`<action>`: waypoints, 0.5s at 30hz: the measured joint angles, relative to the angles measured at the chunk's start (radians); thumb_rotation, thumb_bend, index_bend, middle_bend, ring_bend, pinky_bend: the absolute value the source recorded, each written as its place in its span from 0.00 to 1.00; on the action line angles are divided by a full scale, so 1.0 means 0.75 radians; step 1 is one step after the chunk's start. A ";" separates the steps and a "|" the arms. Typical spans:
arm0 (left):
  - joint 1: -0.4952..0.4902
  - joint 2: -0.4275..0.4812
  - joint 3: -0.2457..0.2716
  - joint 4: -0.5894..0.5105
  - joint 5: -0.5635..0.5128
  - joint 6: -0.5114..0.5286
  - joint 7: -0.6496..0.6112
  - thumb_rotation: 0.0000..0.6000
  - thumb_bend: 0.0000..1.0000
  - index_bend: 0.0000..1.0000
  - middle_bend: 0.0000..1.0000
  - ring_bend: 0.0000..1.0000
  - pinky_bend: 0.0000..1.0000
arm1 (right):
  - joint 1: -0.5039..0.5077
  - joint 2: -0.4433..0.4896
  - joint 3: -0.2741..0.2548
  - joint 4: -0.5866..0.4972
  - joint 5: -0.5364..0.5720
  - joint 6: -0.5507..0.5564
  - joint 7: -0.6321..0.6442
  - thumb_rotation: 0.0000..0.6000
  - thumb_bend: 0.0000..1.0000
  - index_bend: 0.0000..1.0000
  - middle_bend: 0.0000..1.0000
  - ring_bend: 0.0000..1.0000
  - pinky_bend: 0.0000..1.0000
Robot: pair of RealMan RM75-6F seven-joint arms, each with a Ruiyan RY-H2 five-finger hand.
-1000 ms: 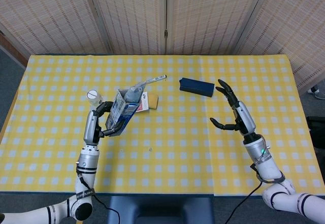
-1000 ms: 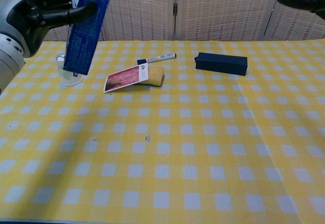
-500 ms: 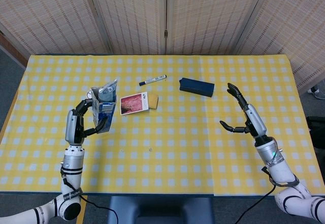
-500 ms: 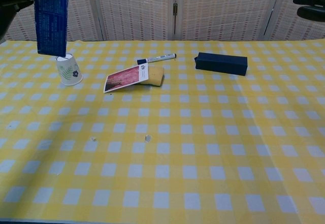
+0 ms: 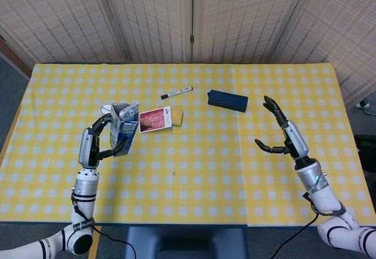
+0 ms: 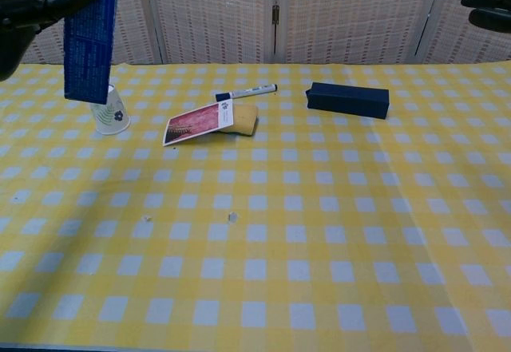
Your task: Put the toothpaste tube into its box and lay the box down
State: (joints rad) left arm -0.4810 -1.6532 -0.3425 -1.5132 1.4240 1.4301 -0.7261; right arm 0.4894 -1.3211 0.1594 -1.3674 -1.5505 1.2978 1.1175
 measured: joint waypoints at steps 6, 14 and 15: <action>0.001 0.003 0.003 0.006 -0.005 -0.001 -0.009 1.00 0.29 0.54 0.45 0.24 0.26 | 0.002 -0.004 0.001 -0.001 0.002 0.004 0.007 1.00 0.31 0.00 0.00 0.06 0.01; 0.002 0.007 0.012 0.007 -0.032 -0.018 0.064 1.00 0.29 0.56 0.49 0.31 0.34 | 0.000 -0.001 -0.005 0.003 -0.002 0.010 -0.014 1.00 0.31 0.00 0.00 0.06 0.01; 0.003 0.011 0.016 0.007 -0.039 -0.027 0.088 1.00 0.29 0.56 0.51 0.34 0.37 | -0.001 0.000 -0.008 0.005 -0.005 0.011 -0.023 1.00 0.31 0.00 0.00 0.06 0.01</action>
State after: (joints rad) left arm -0.4790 -1.6452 -0.3301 -1.5078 1.3949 1.4102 -0.6603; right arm 0.4887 -1.3210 0.1531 -1.3639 -1.5540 1.3060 1.1006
